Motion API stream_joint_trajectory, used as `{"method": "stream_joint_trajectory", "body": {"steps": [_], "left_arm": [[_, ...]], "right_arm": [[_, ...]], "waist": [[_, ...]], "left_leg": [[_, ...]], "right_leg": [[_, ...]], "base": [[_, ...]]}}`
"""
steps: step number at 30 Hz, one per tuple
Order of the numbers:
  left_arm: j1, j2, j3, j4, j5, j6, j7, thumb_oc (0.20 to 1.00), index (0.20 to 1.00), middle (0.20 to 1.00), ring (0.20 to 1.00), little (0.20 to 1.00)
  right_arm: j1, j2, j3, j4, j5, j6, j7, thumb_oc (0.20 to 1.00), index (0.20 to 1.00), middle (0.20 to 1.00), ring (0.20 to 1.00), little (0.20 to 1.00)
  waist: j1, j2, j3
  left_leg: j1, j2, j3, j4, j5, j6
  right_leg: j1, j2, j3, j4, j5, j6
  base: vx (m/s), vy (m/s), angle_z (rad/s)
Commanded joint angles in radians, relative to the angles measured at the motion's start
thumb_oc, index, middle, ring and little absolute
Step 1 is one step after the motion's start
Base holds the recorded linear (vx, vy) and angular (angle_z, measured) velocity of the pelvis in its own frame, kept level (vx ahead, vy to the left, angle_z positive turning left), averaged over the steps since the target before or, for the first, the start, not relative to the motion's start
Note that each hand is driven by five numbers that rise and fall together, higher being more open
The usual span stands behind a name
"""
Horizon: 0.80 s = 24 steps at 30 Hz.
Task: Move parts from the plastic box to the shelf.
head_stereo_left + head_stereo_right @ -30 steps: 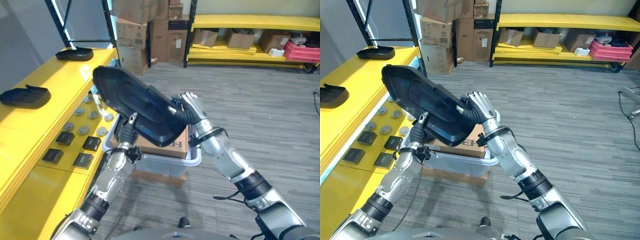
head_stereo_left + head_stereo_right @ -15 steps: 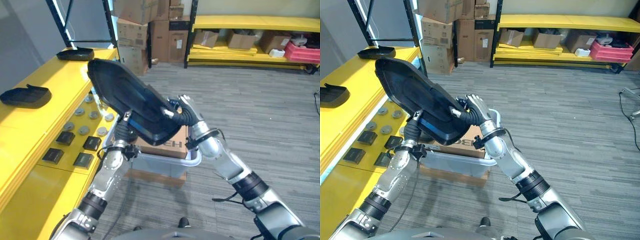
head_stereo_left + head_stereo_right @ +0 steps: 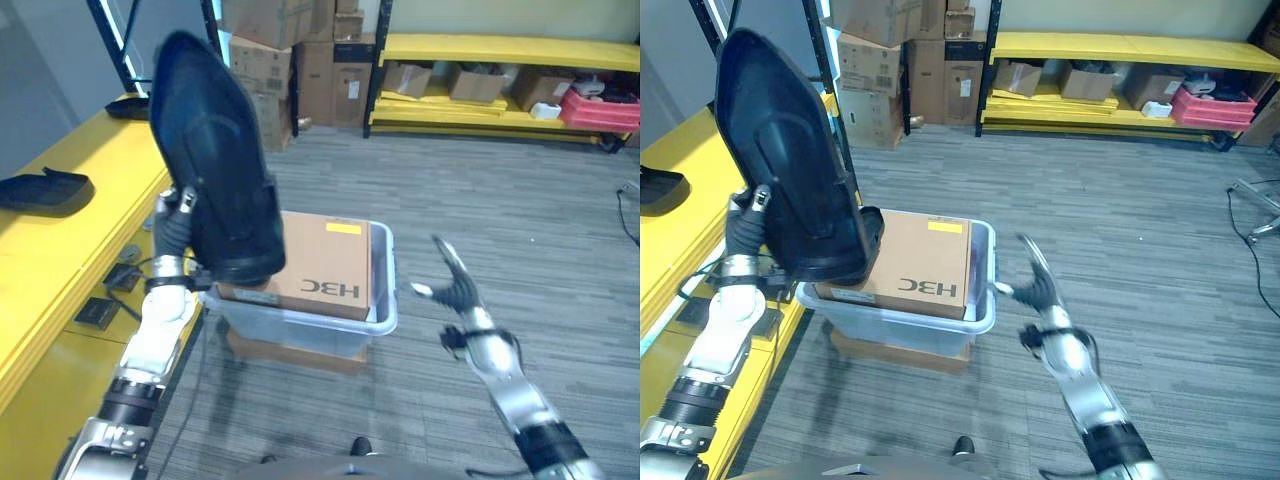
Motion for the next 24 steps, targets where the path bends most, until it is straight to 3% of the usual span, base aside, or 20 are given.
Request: {"method": "stream_joint_trajectory", "body": {"steps": [1, 9, 11, 14, 16, 17, 18, 20, 21, 22, 24], "left_arm": [[-0.042, -0.007, 0.033, -0.045, 0.028, -0.096, 0.003, 0.2, 0.2, 0.2, 0.2, 0.2], [0.09, -0.019, 0.122, -0.125, -0.029, -0.142, -0.028, 0.2, 0.2, 0.2, 0.2, 0.2], [0.099, -0.02, 0.138, -0.162, -0.059, -0.161, -0.057, 0.2, 0.2, 0.2, 0.2, 0.2], [0.083, -0.029, 0.139, -0.176, -0.081, -0.176, -0.06, 0.2, 0.2, 0.2, 0.2, 0.2], [0.061, -0.031, 0.137, -0.177, -0.079, -0.174, -0.058, 0.2, 0.2, 0.2, 0.2, 0.2], [0.06, -0.03, 0.136, -0.177, -0.079, -0.174, -0.058, 0.2, 0.2, 0.2, 0.2, 0.2], [0.048, -0.03, 0.131, -0.182, -0.08, -0.177, -0.064, 0.2, 0.2, 0.2, 0.2, 0.2], [0.047, -0.03, 0.13, -0.183, -0.08, -0.176, -0.065, 0.2, 0.2, 0.2, 0.2, 0.2], [0.051, -0.031, 0.129, -0.187, -0.077, -0.182, -0.074, 0.2, 0.2, 0.2, 0.2, 0.2], [0.056, -0.024, 0.128, -0.191, -0.05, -0.181, -0.07, 0.2, 0.2, 0.2, 0.2, 0.2], [0.052, -0.015, 0.127, -0.197, -0.034, -0.178, -0.065, 0.2, 0.2, 0.2, 0.2, 0.2]], "right_arm": [[-0.063, 0.015, 0.101, 0.08, 0.032, 0.013, 0.043, 1.0, 1.0, 1.0, 1.0, 1.0], [-0.06, 0.157, 0.135, 0.519, 0.118, 0.046, 0.076, 1.0, 1.0, 1.0, 1.0, 1.0], [-0.073, 0.189, 0.139, 0.685, 0.117, 0.068, 0.096, 1.0, 1.0, 1.0, 1.0, 1.0], [-0.088, 0.203, 0.128, 0.773, 0.106, 0.091, 0.094, 1.0, 1.0, 1.0, 1.0, 1.0], [-0.091, 0.214, 0.099, 0.825, 0.132, 0.104, 0.085, 1.0, 1.0, 1.0, 1.0, 1.0], [-0.093, 0.214, 0.099, 0.827, 0.133, 0.103, 0.085, 1.0, 1.0, 1.0, 1.0, 1.0], [-0.095, 0.22, 0.074, 0.863, 0.151, 0.117, 0.076, 1.0, 1.0, 1.0, 1.0, 1.0], [-0.097, 0.221, 0.073, 0.866, 0.151, 0.116, 0.076, 1.0, 1.0, 1.0, 1.0, 1.0], [-0.093, 0.233, 0.038, 0.901, 0.169, 0.129, 0.074, 1.0, 1.0, 1.0, 1.0, 1.0], [-0.105, 0.233, 0.03, 0.923, 0.158, 0.138, 0.07, 1.0, 1.0, 1.0, 1.0, 1.0], [-0.109, 0.235, 0.029, 0.93, 0.146, 0.138, 0.07, 1.0, 1.0, 1.0, 1.0, 1.0]], "waist": [[0.012, -0.011, 0.007], [0.074, -0.004, 0.049], [0.113, 0.003, 0.072], [0.12, 0.009, 0.088], [0.106, 0.005, 0.076], [0.108, 0.005, 0.076], [0.11, 0.009, 0.067], [0.112, 0.008, 0.065], [0.124, 0.011, 0.041], [0.138, 0.002, 0.02], [0.145, -0.006, 0.012]], "left_leg": [[0.025, 0.033, 0.001, 0.007, -0.029, -0.063], [-0.041, 0.035, -0.079, 0.027, 0.009, -0.092], [-0.115, 0.023, -0.111, 0.061, 0.04, -0.115], [-0.193, 0.019, 0.023, 0.096, 0.075, -0.111], [-0.215, 0.041, 0.193, 0.089, 0.084, -0.092], [-0.214, 0.041, 0.195, 0.088, 0.083, -0.092], [-0.224, 0.054, 0.283, 0.067, 0.102, -0.087], [-0.224, 0.054, 0.284, 0.064, 0.104, -0.087], [-0.209, 0.041, 0.278, 0.03, 0.092, -0.073], [-0.189, 0.008, 0.234, 0.016, 0.068, -0.055], [-0.179, -0.004, 0.233, 0.013, 0.057, -0.048]], "right_leg": [[0.089, -0.012, -0.014, 0.04, -0.134, 0.037], [0.098, -0.014, -0.104, 0.023, -0.134, 0.027], [0.108, -0.029, -0.193, 0.009, -0.137, 0.026], [0.122, -0.053, -0.29, 0.005, -0.146, 0.033], [0.138, -0.053, -0.326, 0.004, -0.165, 0.042], [0.137, -0.054, -0.324, 0.005, -0.166, 0.042], [0.142, -0.056, -0.359, 0.006, -0.17, 0.044], [0.14, -0.056, -0.359, 0.006, -0.169, 0.044], [0.163, -0.062, -0.395, 0.007, -0.181, 0.05], [0.177, -0.08, -0.398, 0.011, -0.18, 0.058], [0.182, -0.094, -0.402, 0.043, -0.184, 0.063]], "base": [[0.02, -0.061, 0.08], [0.0, -0.058, 0.33], [-0.06, -0.028, 0.73], [-0.04, 0.024, 1.41], [0.08, -0.029, 1.33], [0.11, 0.022, 1.19], [0.03, 0.047, 1.35], [0.07, 0.057, 1.21], [0.27, 0.178, 0.39], [0.28, 0.184, 0.18], [0.2, 0.171, 0.21]]}}
